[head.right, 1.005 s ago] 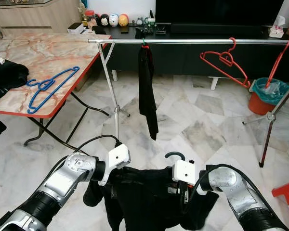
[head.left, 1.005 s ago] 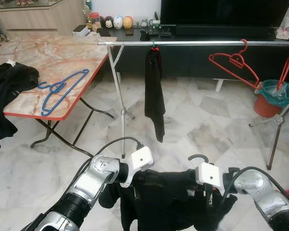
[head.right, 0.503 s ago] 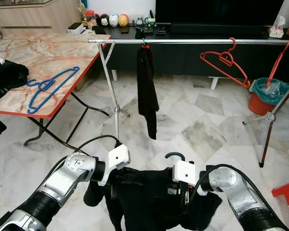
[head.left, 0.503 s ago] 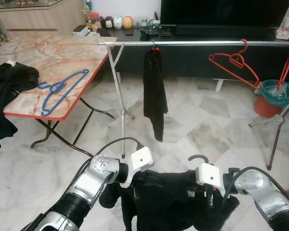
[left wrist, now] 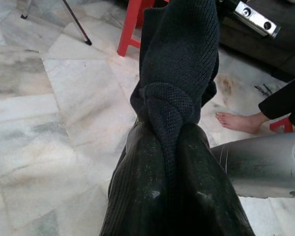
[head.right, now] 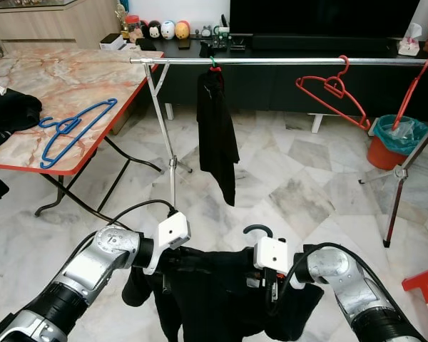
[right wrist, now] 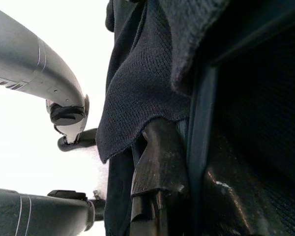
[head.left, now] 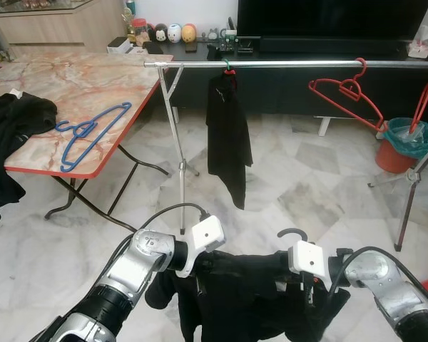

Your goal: Hang hanger

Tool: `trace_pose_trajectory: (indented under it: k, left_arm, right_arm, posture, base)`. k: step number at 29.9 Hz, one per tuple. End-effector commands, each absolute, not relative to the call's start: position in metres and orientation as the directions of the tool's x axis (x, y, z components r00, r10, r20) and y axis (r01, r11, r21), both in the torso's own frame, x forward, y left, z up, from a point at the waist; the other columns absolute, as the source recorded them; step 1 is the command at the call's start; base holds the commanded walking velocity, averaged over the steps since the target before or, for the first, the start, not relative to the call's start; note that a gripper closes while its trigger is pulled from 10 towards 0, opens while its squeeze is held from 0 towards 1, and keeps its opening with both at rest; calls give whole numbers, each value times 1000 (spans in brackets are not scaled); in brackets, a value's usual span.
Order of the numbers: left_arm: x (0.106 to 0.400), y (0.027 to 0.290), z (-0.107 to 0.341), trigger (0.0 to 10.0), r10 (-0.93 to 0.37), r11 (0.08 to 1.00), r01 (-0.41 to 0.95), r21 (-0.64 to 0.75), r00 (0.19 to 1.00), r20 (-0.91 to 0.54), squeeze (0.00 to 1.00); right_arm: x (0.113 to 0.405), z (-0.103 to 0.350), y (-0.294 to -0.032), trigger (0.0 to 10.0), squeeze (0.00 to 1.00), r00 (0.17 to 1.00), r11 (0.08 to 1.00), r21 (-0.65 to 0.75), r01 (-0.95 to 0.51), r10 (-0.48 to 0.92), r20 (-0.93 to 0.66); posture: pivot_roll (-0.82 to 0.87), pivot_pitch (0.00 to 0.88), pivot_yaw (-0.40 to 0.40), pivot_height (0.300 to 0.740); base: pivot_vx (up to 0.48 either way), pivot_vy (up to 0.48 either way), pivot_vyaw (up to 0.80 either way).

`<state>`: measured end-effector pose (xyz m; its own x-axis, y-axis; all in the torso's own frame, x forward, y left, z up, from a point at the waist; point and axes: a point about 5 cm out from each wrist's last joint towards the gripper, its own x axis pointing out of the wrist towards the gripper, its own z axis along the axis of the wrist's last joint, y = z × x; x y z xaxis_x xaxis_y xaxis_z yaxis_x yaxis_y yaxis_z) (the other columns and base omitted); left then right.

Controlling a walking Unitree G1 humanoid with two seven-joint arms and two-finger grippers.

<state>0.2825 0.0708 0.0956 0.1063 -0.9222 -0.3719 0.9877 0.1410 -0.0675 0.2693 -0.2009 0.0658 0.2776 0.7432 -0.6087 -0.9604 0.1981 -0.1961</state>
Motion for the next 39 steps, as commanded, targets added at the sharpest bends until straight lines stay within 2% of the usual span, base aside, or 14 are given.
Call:
trace_pose_trajectory:
  k: [1, 3, 4, 5, 8, 9, 18, 23, 29, 30, 31, 37, 39]
  left_arm:
    - [287, 66, 116, 0, -954, 127, 991, -29, 115, -277, 0]
    - [287, 66, 116, 0, -953, 130, 991, -27, 118, -278, 0]
    - [288, 65, 116, 2078, -952, 138, 990, -13, 128, -279, 0]
    - [288, 65, 115, 10000, -950, 143, 990, -9, 134, -283, 0]
    - [289, 63, 115, 10000, -950, 145, 989, 7, 141, -277, 0]
    - [289, 63, 116, 10000, -952, 149, 989, -6, 142, -270, 1000]
    - [290, 65, 118, 10000, -955, 151, 988, -17, 142, -259, 1000]
    - [281, 64, 120, 10000, -966, 83, 995, -62, 65, -250, 1000]
    - [280, 63, 119, 10000, -964, 72, 996, -50, 57, -260, 1000]
    - [280, 63, 119, 10000, -963, 72, 996, -49, 56, -263, 690]
    - [279, 63, 118, 10000, -962, 66, 996, -53, 49, -267, 0]
    - [277, 63, 118, 10000, -962, 55, 997, -62, 36, -272, 0]
    - [278, 63, 118, 10000, -959, 70, 996, -49, 54, -279, 0]
  right_arm:
    - [269, 64, -194, 0, 0, 262, 188, -184, -965, 764, -590]
    - [269, 64, -194, 0, 0, 260, 187, -184, -965, 764, -590]
    - [269, 64, -194, 0, 0, 259, 187, -183, -965, 764, -590]
    - [269, 64, -194, 0, 0, 259, 186, -183, -965, 764, -591]
    - [269, 65, -194, 0, 0, 259, 185, -183, -965, 765, -590]
    - [269, 65, -194, 0, 0, 257, 184, -182, -966, 766, -589]
    - [269, 65, -193, 0, 0, 250, 179, -178, -968, 767, -591]
    - [269, 64, -192, 0, 0, 247, 175, -176, -969, 769, -590]
    - [269, 64, -192, 0, 0, 245, 174, -175, -969, 770, -589]
    - [269, 64, -192, 0, 0, 245, 174, -175, -969, 770, -589]
    - [269, 65, -192, 0, 0, 244, 173, -175, -969, 770, -589]
    - [270, 65, -192, 0, 0, 242, 171, -174, -970, 771, -590]
    - [270, 65, -192, 0, 0, 242, 171, -174, -970, 770, -590]
  posture:
    - [-38, 12, 24, 740]
    - [-40, 12, 23, 740]
    - [-40, 12, 23, 740]
    - [-40, 12, 23, 740]
    - [-40, 12, 21, 740]
    - [-41, 12, 22, 740]
    - [-40, 14, 21, 740]
    - [-39, 13, 21, 740]
    - [-37, 12, 20, 740]
    - [-37, 12, 20, 740]
    - [-38, 13, 19, 740]
    - [-39, 14, 20, 740]
    - [-38, 15, 19, 740]
  base:
    - [0, 0, 0]
    - [0, 0, 0]
    - [0, 0, 0]
    - [0, 0, 0]
    - [0, 0, 0]
    - [0, 0, 0]
    - [0, 0, 0]
    - [0, 0, 0]
    - [0, 0, 0]
    - [0, 0, 0]
    - [0, 0, 0]
    - [0, 0, 0]
    - [0, 0, 0]
